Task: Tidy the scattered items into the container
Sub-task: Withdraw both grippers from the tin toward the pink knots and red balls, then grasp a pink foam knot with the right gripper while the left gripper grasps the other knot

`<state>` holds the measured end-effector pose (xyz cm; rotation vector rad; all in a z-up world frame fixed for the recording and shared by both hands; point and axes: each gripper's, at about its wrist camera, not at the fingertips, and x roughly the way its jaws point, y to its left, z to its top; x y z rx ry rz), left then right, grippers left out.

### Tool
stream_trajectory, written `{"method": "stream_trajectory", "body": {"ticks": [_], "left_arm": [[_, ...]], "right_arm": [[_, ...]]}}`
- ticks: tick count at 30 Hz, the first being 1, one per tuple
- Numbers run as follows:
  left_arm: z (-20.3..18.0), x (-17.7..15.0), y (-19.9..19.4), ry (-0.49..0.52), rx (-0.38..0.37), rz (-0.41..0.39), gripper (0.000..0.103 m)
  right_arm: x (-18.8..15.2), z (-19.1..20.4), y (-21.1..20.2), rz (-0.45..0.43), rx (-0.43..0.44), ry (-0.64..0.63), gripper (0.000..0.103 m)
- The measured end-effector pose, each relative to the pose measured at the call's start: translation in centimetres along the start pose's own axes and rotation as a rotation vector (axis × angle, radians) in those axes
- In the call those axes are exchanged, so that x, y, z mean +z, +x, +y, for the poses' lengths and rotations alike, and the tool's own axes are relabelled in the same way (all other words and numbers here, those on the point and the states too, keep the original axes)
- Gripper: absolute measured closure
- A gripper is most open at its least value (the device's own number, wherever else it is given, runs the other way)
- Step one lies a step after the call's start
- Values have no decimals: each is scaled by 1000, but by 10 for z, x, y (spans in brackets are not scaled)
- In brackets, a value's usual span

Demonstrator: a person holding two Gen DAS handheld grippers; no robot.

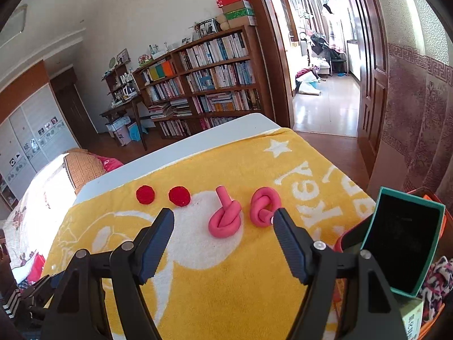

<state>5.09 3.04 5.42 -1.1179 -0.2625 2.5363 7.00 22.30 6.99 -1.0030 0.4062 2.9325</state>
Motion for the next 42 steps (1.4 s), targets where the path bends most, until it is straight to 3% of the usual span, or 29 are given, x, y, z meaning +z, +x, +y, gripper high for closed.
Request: {"method": "stream_trajectory", "body": {"ticks": [11,19,21,23,25,33,42], "left_arm": [[8,10,19,4,-5,38,4],[6,15,37,9,-3,67,4],[2,16,41,17,-7,70,4],[-2,17,45,29,-11,75,4],[-8,19,49,44,-16,80,4],[-19,23,72,81,-12,103,4],[-40,35,121,125,-43,137,4]], "right_arm": [[2,-13,75,119,-128,9,27],[-5,-40,102,209,-138,86,28],[-5,-46,103,211,-97,119,31],[-6,-47,100,203,-94,118,41],[-7,-48,98,204,-89,119,57],[-10,-47,86,187,-47,141,59],[2,-36,52,47,3,156,58]]}}
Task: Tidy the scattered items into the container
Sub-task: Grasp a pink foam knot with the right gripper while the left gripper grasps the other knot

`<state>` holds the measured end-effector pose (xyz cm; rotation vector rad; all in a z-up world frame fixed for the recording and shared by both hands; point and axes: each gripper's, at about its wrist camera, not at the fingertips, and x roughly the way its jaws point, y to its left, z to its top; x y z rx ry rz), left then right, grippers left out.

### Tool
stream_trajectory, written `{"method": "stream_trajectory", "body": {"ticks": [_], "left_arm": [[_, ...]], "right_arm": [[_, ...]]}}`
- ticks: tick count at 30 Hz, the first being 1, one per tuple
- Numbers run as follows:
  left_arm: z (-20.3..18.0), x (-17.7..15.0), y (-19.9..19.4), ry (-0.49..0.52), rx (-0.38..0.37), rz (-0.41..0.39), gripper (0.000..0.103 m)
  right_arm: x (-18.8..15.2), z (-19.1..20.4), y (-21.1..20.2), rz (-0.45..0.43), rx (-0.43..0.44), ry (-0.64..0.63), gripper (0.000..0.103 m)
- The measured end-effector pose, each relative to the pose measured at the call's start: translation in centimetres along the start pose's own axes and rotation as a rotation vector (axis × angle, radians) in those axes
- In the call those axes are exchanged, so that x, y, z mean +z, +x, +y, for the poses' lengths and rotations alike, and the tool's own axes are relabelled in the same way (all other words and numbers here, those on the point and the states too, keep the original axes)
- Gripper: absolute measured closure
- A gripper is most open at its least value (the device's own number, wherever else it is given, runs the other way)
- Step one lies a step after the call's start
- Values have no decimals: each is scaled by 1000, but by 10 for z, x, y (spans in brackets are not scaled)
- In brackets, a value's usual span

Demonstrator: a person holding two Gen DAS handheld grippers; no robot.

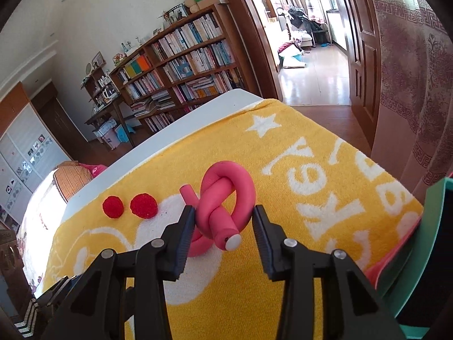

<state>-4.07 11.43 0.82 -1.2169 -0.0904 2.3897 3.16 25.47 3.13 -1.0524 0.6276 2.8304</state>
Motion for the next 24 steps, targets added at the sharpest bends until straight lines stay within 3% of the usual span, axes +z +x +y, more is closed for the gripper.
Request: {"method": "stream_trajectory", "body": {"ticks": [5,8,11,12,16,18,24], "left_arm": [[-17,14,23,32,-5,10,4],[-23,23,39,29,-6,35,15],[-27,29,53,28,7,44,17],[-28,31,58,25,9,50,28],[-29,34,71,26,24,53,40],[-29,34,73,37,28,45,53],[-20,34,61,-10,-1,21,55]], "right_arm": [[8,6,-25,-115,10,8,58],[11,4,-31,-133,22,27,58],[11,4,-33,-137,33,37,58],[11,4,-33,-136,38,37,58],[8,6,-32,-128,49,28,58],[6,9,-31,-123,55,19,58],[5,10,-35,-146,46,11,58]]}}
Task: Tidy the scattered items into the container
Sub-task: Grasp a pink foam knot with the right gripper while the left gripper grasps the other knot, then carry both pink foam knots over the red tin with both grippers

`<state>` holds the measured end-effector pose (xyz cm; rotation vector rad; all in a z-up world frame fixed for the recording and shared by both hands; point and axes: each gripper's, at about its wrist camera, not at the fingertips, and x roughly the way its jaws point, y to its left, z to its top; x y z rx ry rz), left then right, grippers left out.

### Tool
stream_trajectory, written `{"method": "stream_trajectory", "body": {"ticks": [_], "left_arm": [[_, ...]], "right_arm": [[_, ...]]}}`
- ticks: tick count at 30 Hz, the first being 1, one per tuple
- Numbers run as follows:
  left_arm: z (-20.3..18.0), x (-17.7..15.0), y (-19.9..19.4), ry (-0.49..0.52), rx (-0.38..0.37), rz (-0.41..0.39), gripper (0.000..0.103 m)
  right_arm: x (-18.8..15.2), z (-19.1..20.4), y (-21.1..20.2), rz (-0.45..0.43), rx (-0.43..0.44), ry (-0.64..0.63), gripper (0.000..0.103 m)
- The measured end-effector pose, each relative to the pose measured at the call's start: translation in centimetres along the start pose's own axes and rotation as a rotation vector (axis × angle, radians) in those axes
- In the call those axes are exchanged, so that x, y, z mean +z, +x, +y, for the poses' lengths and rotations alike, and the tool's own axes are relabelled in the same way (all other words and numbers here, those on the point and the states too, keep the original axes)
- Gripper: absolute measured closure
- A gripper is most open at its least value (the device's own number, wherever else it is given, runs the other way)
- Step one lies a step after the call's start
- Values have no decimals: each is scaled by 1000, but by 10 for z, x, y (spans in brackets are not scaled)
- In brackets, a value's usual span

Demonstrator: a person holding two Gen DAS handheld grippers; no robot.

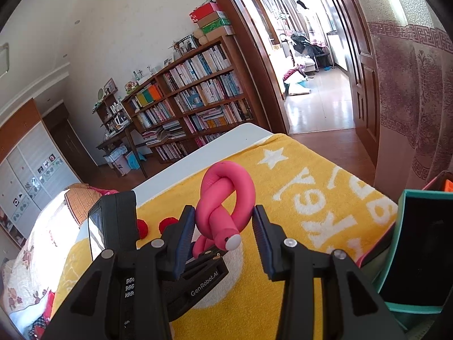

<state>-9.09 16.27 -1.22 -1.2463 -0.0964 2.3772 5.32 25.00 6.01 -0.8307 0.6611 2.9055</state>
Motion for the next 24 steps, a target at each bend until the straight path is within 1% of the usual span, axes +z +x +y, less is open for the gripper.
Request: {"method": "stream_trajectory", "body": {"ticks": [6,13,15,17,19,22,24], "left_arm": [[1,-4,-33,-6,-15,-49,55],[-3,-21,-64,-12,-24,-67,55],[-6,-26,-75,-5,-23,-75,55],[-12,-32,-87,12,-22,-83,55],[-19,-36,-98,28,-31,-90,55],[-37,-40,-110,53,-71,-97,55],[-52,-44,-116,71,-109,-97,55]], "right_arm": [[1,-2,-3,-17,6,14,58],[3,-2,-14,-53,18,21,58],[5,-2,-20,-49,41,36,58],[5,-5,-31,-37,79,69,58],[2,-7,-45,-28,88,74,58],[3,-16,-68,-15,110,82,58],[6,-26,-89,-29,110,83,58]]}}
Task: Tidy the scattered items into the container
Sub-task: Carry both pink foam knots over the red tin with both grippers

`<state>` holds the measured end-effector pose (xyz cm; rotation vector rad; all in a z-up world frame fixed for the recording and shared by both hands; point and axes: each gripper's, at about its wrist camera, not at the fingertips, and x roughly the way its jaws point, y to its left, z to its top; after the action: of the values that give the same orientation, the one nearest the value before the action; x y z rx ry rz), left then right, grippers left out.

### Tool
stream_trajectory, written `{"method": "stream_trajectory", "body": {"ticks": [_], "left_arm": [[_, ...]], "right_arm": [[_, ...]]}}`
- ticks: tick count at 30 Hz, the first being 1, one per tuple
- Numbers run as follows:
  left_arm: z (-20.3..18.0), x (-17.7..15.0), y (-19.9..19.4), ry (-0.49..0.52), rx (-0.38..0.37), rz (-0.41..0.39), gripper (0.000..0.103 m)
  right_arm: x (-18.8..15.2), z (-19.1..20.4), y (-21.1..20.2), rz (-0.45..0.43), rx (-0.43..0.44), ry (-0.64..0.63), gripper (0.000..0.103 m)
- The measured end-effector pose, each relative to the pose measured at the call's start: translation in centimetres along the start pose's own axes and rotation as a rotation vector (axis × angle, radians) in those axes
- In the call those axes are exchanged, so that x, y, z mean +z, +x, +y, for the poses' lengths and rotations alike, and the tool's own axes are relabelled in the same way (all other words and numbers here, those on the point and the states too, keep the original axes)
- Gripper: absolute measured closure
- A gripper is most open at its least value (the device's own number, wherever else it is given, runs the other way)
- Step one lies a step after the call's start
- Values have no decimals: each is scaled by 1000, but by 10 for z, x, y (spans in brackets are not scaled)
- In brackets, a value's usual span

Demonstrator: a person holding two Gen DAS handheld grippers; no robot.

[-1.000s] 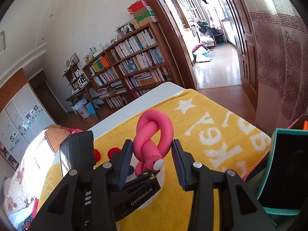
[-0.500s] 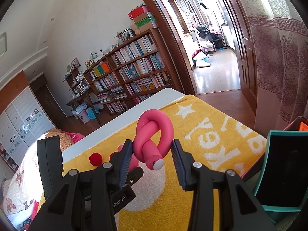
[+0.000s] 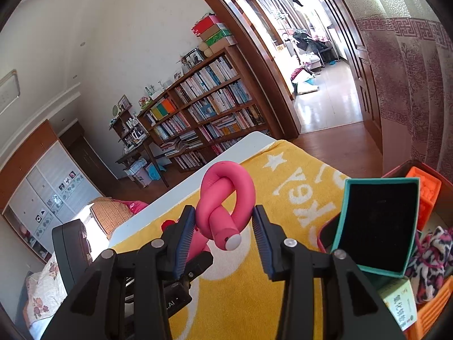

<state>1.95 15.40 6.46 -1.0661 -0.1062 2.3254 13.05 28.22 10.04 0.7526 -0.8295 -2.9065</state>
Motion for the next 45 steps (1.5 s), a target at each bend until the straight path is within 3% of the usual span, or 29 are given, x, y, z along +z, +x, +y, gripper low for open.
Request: {"method": "stream_trajectory", "body": {"ticks": [4,9,13,16,22,34,35,36,38,40,45], "left_arm": [[-36,-7,-7,47,-75,6,55],[-89,-20,-11,135,-159,18,55],[-127,-33,-6,192,-217,48,55],[-151,-44,-1,226,-238,72,55],[-180,-54,1,283,-251,93,55],[-192,-61,13,283,-218,111,54],[-193,-62,13,293,-211,107,49],[-195,-63,12,308,-191,100,33],[-197,-66,10,324,-160,78,17],[-197,-68,9,331,-165,82,17],[-197,-71,11,336,-147,80,17]], "right_arm": [[7,-19,-47,-26,-22,-32,58],[9,-59,-99,-52,-145,-82,58],[10,-92,-119,-22,-221,-81,58],[8,-112,-125,2,-267,-85,58],[9,-139,-122,55,-248,-41,58],[9,-160,-103,119,-268,-42,56],[10,-162,-101,124,-272,-35,56],[9,-164,-101,129,-275,-28,56],[9,-166,-99,149,-275,-21,54],[7,-167,-98,164,-268,-16,48],[5,-160,-105,145,-292,-55,44]]}}
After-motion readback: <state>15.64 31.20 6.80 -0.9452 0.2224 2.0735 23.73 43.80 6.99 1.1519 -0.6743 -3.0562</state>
